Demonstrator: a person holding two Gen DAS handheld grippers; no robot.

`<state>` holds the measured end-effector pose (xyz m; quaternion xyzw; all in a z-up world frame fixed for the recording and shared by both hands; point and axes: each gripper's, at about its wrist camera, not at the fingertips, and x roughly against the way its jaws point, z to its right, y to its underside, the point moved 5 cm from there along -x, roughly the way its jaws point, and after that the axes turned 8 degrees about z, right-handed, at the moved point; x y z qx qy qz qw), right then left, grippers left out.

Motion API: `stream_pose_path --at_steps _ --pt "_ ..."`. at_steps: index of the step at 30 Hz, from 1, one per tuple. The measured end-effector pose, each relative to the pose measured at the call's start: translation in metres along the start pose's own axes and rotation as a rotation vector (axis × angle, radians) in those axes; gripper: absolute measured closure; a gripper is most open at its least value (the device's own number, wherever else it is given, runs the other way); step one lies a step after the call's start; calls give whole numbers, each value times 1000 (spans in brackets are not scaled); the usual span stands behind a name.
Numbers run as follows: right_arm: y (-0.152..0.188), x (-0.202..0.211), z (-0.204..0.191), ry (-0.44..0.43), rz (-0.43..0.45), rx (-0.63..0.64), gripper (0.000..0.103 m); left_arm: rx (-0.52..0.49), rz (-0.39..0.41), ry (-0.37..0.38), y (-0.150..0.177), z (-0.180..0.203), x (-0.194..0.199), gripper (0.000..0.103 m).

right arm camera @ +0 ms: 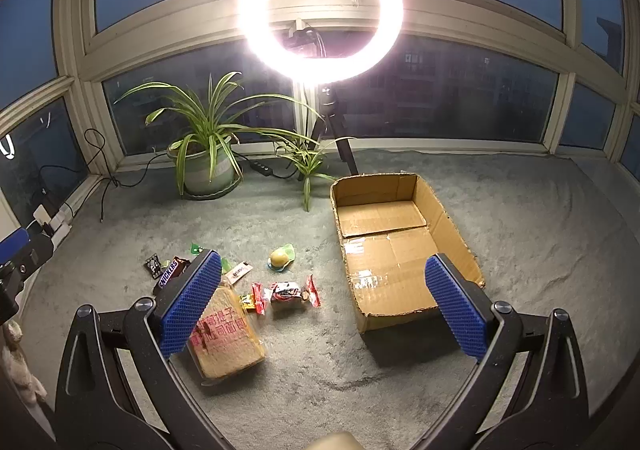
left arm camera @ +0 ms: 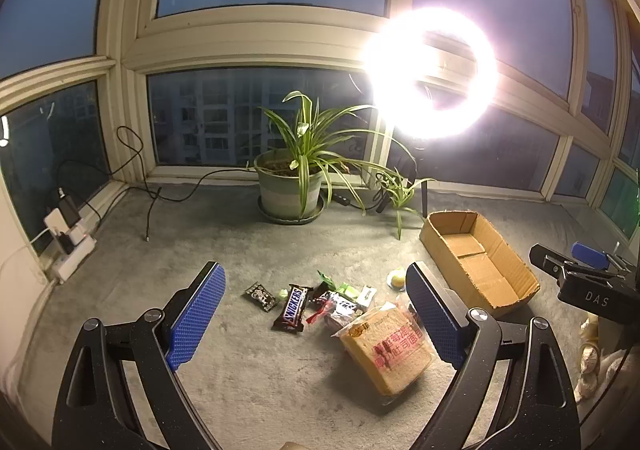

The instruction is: Organize snacks

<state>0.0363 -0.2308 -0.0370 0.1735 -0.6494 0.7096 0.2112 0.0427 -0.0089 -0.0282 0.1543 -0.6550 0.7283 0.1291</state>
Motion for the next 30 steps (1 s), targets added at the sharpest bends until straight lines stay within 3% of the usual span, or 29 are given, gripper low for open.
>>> stream_pose_path --at_steps 8,17,23,28,30 --pt "-2 -6 -1 -10 -17 7 0 6 -18 10 6 -3 -5 11" --pt "18 -27 -10 -161 -88 1 0 47 -89 51 29 -8 -21 11" --pt "43 -51 -16 -252 -188 -19 17 73 -155 104 53 -5 -35 13" --pt "66 -73 -23 -341 -291 -54 29 117 -233 158 75 0 -48 23" --pt "74 -82 -27 -392 -335 -66 31 131 -264 180 85 2 -54 33"
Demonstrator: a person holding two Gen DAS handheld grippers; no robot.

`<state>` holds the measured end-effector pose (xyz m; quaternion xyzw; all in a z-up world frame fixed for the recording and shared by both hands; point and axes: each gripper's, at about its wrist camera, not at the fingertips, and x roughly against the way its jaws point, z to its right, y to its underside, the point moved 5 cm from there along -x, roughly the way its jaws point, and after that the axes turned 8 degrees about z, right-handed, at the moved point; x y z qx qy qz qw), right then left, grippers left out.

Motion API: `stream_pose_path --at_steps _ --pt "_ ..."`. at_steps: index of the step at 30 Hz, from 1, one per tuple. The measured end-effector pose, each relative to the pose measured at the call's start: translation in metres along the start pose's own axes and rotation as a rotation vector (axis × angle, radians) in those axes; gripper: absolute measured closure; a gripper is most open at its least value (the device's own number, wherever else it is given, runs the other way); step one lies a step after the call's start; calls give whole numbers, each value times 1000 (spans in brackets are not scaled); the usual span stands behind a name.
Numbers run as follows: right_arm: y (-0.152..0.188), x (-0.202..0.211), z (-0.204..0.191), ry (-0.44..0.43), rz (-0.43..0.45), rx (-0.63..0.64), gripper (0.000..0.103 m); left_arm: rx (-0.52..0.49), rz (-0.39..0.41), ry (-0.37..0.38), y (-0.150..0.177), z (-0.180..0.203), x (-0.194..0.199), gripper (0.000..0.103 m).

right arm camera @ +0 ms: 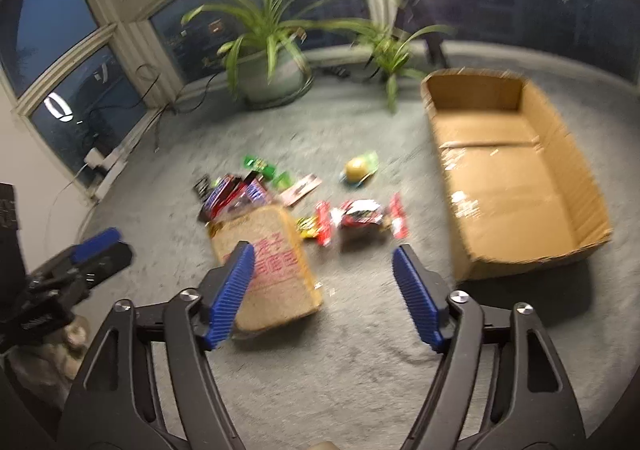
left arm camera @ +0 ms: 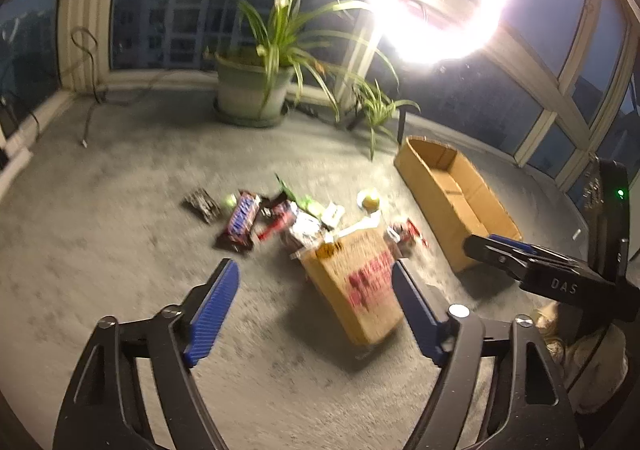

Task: Organize snacks
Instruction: 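Move the right tool to the bread bag and close its fingers on it, then carry the bread bag with the right tool and drop it into the cardboard box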

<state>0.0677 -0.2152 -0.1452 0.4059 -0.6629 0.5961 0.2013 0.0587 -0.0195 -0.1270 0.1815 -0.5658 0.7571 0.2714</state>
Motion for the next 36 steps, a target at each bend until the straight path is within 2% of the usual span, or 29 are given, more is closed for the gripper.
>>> stream_pose_path --at_steps 4,6,10,12,19,24,26,36 --pt "8 -21 -2 -75 -70 -14 31 47 -65 55 17 1 -15 38" --pt "10 -32 -3 -111 -101 -23 31 73 -93 79 24 2 -20 45" --pt "14 -52 -3 -159 -158 -37 31 117 -134 108 35 4 -30 48" --pt "16 -59 -4 -176 -178 -38 32 129 -148 115 40 4 -34 53" --pt "23 -79 -7 -214 -242 -32 41 150 -187 130 54 3 -48 58" --pt "24 -86 -11 -247 -265 -21 43 147 -204 149 60 8 -57 68" --pt "24 -88 -12 -259 -271 -19 43 147 -210 184 61 12 -61 74" --pt "25 -90 -13 -294 -288 -41 46 91 -202 176 61 22 -68 75"
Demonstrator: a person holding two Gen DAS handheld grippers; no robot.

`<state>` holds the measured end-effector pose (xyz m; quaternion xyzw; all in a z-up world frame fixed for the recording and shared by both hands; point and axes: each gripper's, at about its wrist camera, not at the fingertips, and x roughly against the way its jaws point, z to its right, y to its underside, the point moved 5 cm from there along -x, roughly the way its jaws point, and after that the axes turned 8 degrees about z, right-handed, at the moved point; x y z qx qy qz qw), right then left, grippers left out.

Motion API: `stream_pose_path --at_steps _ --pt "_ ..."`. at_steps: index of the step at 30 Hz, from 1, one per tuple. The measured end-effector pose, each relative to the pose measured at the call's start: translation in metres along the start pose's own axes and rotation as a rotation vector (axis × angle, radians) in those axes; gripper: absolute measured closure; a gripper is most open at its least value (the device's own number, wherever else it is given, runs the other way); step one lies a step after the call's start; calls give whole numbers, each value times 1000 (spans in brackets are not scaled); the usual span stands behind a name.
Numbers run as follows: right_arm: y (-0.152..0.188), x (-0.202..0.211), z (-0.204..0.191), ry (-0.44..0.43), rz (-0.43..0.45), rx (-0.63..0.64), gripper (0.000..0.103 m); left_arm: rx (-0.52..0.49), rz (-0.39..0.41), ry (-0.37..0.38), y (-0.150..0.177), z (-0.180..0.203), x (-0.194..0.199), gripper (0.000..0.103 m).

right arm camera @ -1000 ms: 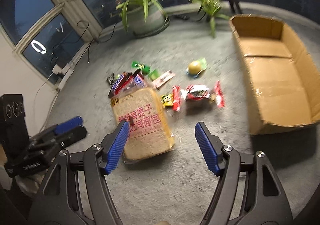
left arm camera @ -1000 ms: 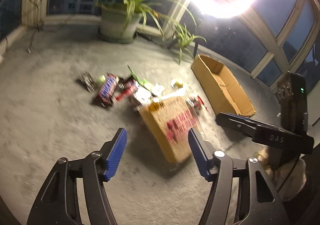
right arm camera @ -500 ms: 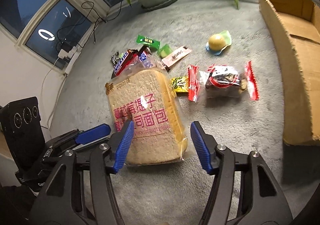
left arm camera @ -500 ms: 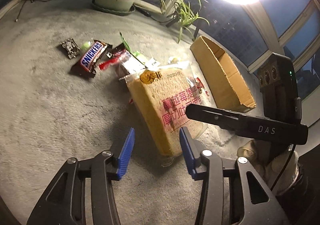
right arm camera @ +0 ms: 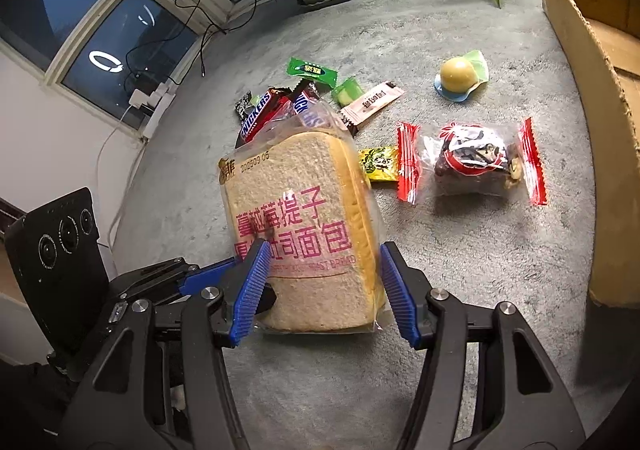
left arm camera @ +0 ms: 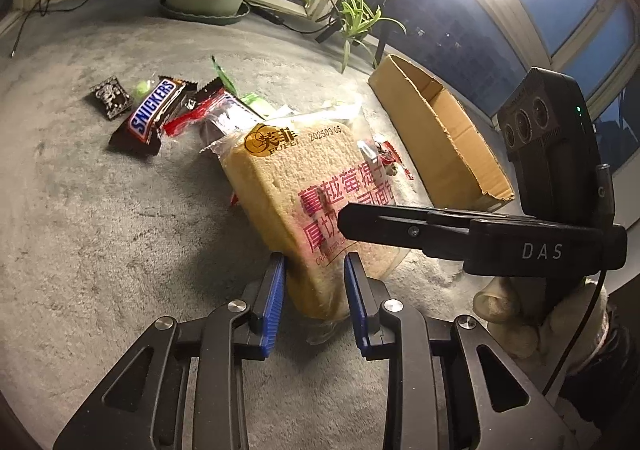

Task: Organize snacks
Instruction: 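Carry the bread bag with the right tool and drop it into the cardboard box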

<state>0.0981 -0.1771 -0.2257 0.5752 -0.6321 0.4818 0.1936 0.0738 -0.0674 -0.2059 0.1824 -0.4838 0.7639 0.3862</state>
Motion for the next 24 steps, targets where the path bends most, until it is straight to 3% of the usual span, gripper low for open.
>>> stream_pose_path --at_steps 5,24 --pt "1 7 -3 -21 7 -3 51 -51 29 -30 -5 6 7 75" --pt "-28 83 -14 -28 141 2 51 -199 151 -43 -44 62 35 75"
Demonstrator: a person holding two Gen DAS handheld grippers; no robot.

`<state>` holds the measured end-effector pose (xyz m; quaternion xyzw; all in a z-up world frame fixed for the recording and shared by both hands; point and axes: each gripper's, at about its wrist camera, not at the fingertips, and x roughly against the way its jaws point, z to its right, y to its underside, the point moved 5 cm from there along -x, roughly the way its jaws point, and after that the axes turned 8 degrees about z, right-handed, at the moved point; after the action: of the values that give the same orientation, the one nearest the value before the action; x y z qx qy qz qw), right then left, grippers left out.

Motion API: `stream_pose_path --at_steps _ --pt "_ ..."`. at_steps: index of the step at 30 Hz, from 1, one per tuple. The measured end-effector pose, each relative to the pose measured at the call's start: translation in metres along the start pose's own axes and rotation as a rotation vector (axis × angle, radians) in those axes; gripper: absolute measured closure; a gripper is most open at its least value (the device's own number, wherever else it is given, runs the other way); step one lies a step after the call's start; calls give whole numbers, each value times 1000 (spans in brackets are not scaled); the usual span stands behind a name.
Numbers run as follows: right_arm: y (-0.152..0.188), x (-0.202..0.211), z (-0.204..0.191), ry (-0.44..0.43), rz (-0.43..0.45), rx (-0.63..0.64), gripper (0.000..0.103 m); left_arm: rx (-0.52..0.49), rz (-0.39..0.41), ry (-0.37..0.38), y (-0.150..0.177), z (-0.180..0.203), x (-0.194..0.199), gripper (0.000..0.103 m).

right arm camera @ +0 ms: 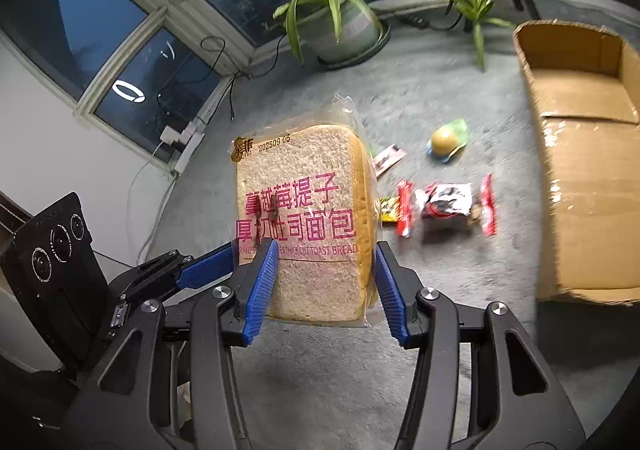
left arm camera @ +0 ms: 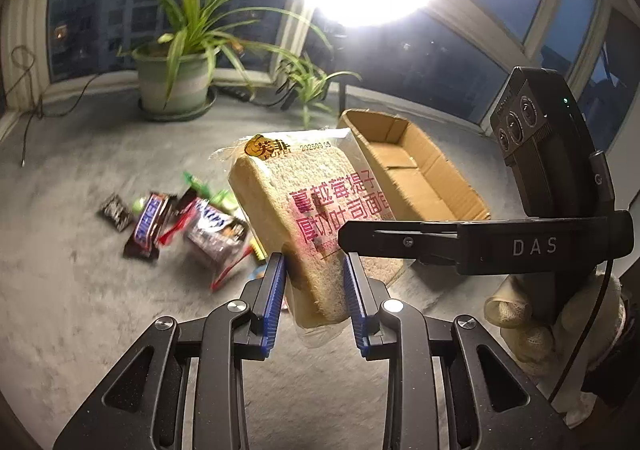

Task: Organize snacks
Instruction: 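Carry the bread bag with the right tool and drop it into the cardboard box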

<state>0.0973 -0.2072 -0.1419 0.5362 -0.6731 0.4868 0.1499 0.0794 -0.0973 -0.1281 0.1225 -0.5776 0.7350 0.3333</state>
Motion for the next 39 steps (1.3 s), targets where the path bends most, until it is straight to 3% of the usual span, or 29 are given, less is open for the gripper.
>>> stream_pose_path --at_steps 10,24,30,34,39 --pt "-15 46 30 56 81 -32 51 -38 21 71 -27 40 -15 75" --pt "-35 110 107 189 167 -81 51 -91 1 200 -51 118 -68 75" --pt "-39 114 135 251 166 -92 51 -124 -25 210 -52 141 -94 75" --pt "-40 110 152 311 148 -99 51 -156 -53 175 -48 148 -113 76" --pt "-39 111 153 360 165 -88 48 -164 -50 151 -51 142 -109 76"
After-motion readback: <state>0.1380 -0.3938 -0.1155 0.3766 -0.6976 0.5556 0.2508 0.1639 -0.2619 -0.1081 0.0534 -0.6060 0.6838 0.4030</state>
